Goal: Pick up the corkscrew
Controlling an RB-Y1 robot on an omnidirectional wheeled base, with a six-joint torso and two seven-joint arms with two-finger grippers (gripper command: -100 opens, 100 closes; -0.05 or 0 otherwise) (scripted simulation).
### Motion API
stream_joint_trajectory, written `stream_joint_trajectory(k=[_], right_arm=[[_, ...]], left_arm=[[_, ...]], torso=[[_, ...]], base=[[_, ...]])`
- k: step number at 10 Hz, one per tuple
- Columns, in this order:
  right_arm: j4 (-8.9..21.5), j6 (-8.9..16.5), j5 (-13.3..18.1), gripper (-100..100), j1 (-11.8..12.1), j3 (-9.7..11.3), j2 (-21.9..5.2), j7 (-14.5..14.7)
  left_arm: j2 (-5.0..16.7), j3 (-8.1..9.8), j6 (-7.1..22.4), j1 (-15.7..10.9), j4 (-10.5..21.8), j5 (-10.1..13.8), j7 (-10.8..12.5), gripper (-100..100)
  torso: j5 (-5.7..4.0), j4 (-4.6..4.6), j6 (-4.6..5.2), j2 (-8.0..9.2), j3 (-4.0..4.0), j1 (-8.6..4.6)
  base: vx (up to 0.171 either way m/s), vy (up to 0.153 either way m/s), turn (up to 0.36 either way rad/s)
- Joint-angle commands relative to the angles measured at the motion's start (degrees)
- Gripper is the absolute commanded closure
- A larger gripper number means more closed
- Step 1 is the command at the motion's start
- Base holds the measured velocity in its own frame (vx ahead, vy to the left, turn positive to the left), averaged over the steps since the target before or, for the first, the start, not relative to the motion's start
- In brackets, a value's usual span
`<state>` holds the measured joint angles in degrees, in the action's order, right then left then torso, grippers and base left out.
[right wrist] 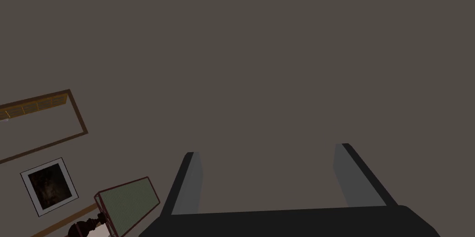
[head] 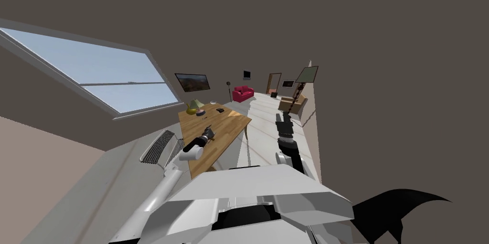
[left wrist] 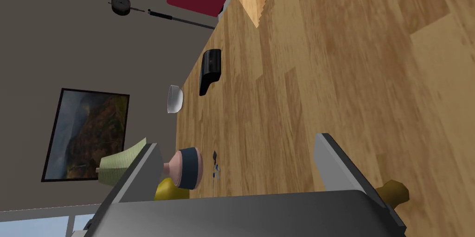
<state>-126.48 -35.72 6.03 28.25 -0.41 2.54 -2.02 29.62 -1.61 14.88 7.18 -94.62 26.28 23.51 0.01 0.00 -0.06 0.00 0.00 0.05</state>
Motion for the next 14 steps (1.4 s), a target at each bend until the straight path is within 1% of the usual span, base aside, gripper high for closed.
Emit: stream_joint_trajectory(k=[1, 2, 3, 4, 5, 6, 7, 8, 9, 10, 11, 12, 13, 14], right_arm=[[0.0, 0.0, 0.0, 0, 0.0, 0.0, 0.0, 0.0], [0.0, 0.0, 0.0, 0, 0.0, 0.0, 0.0, 0.0], [0.0, 0.0, 0.0, 0, 0.0, 0.0, 0.0, 0.0], [0.0, 0.0, 0.0, 0, 0.0, 0.0, 0.0, 0.0], [0.0, 0.0, 0.0, 0, 0.0, 0.0, 0.0, 0.0], [0.0, 0.0, 0.0, 0, 0.0, 0.0, 0.0, 0.0], [0.0, 0.0, 0.0, 0, 0.0, 0.0, 0.0, 0.0], [0.0, 0.0, 0.0, 0, 0.0, 0.0, 0.0, 0.0], [0.0, 0.0, 0.0, 0, 0.0, 0.0, 0.0, 0.0], [0.0, 0.0, 0.0, 0, 0.0, 0.0, 0.0, 0.0], [0.0, 0.0, 0.0, 0, 0.0, 0.0, 0.0, 0.0], [0.0, 0.0, 0.0, 0, 0.0, 0.0, 0.0, 0.0], [0.0, 0.0, 0.0, 0, 0.0, 0.0, 0.0, 0.0], [0.0, 0.0, 0.0, 0, 0.0, 0.0, 0.0, 0.0]], left_arm=[[1.3, -0.23, 2.9, -1.9, 2.9, 2.2, 1.3, -100], [1.3, -0.23, 4.3, -1.9, 4.1, 2.2, 1.3, -100], [2.5, -0.38, 6.0, -3.0, 6.1, 4.2, 2.4, -100], [2.5, -0.38, 7.4, -3.0, 7.0, 4.2, 2.4, -100], [3.7, -0.48, 9.4, -4.2, 9.2, 6.2, 3.6, -100], [3.7, -0.48, 10.3, -4.2, 10.0, 6.2, 3.6, -100], [4.8, -0.52, 11.9, -5.3, 12.6, 8.1, 4.6, -100], [4.8, -0.52, 13.0, -5.3, 13.0, 8.1, 4.6, -100], [5.9, -0.52, 14.8, -6.4, 14.9, 10.0, 5.7, -100], [5.9, -0.52, 15.9, -6.4, 16.0, 10.0, 5.7, -100], [6.9, -0.47, 17.8, -7.6, 17.7, 11.7, 6.6, -100], [6.9, -0.47, 18.6, -7.6, 18.9, 11.7, 6.6, -100], [6.9, -0.47, 18.6, -7.6, 18.9, 11.7, 6.6, -100], [7.9, -0.41, 21.1, -8.6, 20.8, 13.4, 7.6, -100]], torso=[[0.0, 0.0, 0.0, 0.0, 0.0, 0.0], [0.0, 0.0, 0.04, 0.0, 0.0, -0.01], [0.0, 0.0, 0.0, -0.01, 0.0, -0.01], [0.0, 0.0, 0.03, -0.02, -0.01, -0.02], [0.0, 0.0, -0.02, 0.0, 0.0, -0.01], [-0.01, 0.0, 0.01, 0.01, 0.0, -0.01], [0.0, 0.0, 0.0, 0.0, 0.0, -0.01], [0.0, 0.0, 0.01, 0.0, 0.0, -0.01], [0.0, 0.0, -0.01, 0.01, 0.01, -0.01], [-0.01, 0.0, 0.01, 0.0, 0.0, 0.0], [0.0, 0.0, -0.01, 0.0, 0.0, 0.0], [0.0, 0.0, 0.01, -0.02, -0.01, 0.01], [0.0, 0.0, -0.02, 0.0, 0.0, 0.01], [-0.01, 0.0, -0.03, -0.01, 0.0, -0.02]], base=[[-0.008, 0.009, -0.183], [-0.006, 0.012, -0.093], [-0.006, 0.01, -0.149], [-0.005, 0.01, -0.087], [-0.007, 0.009, -0.123], [-0.008, 0.01, -0.085], [-0.008, 0.01, -0.167], [-0.008, 0.014, -0.077], [-0.006, 0.013, -0.117], [-0.006, 0.015, -0.079], [-0.006, 0.017, -0.131], [-0.004, 0.017, -0.09], [-0.002, 0.007, 0.006], [-0.004, 0.008, -0.134]])
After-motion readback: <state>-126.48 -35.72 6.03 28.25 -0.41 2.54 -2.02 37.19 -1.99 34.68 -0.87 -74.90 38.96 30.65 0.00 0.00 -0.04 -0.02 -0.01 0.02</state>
